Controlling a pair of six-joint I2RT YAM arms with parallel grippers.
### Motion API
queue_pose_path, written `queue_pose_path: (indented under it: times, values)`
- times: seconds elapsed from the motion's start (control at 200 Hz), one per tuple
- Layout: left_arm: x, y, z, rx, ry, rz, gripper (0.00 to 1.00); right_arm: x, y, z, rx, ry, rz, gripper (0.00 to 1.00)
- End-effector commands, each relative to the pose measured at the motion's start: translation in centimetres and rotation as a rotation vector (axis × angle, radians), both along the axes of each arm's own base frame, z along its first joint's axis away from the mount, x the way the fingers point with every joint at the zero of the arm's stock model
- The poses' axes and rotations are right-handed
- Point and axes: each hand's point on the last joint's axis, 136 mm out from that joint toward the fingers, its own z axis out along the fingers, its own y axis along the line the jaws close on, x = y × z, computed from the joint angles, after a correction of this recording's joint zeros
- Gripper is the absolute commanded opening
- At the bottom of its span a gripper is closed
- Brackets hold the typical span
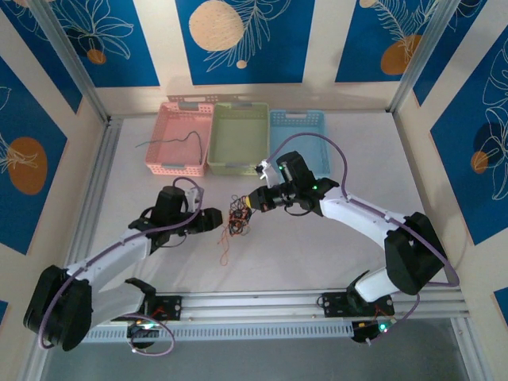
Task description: Untangle the cables
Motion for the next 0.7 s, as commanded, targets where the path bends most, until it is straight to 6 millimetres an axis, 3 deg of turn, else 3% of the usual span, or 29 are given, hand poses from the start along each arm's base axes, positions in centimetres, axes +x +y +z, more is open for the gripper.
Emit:
queue_pose_path:
  times: [0.0, 0.215, 0.37, 0.415, 0.585, 0.695]
  values:
    - [0.6, -0.3, -0.4, 0.007, -0.029, -0.002, 0.56, -0.4, 0.2, 1.1, 0.047, -0.004, 0.023, 0.00]
    - [1.6, -0.8, -1.2, 0.018, -0.012, -0.003, 0.36, -0.5, 0.1, 1.2, 0.046, -0.008, 0.022, 0.00]
    - [1.6, -0.3, -1.6, 0.056, -0.003, 0.008, 0.00, -0.2, -0.2, 1.2, 0.033, -0.015, 0.016, 0.00]
    - [1.6, 0.2, -1.5, 0.083, -0.013, 0.019, 0.00, 0.0, -0.4, 1.2, 0.026, -0.021, 0.008, 0.00]
    - [1.4, 3.7, 2.9, 0.201, -0.122, 0.098, 0.00, 1.3, -2.7, 1.4, 0.027, -0.038, -0.071, 0.00]
    - [0.6, 7.7, 8.6, 0.266, -0.239, 0.200, 0.00, 3.2, -6.2, 1.1, 0.024, -0.042, -0.189, 0.00]
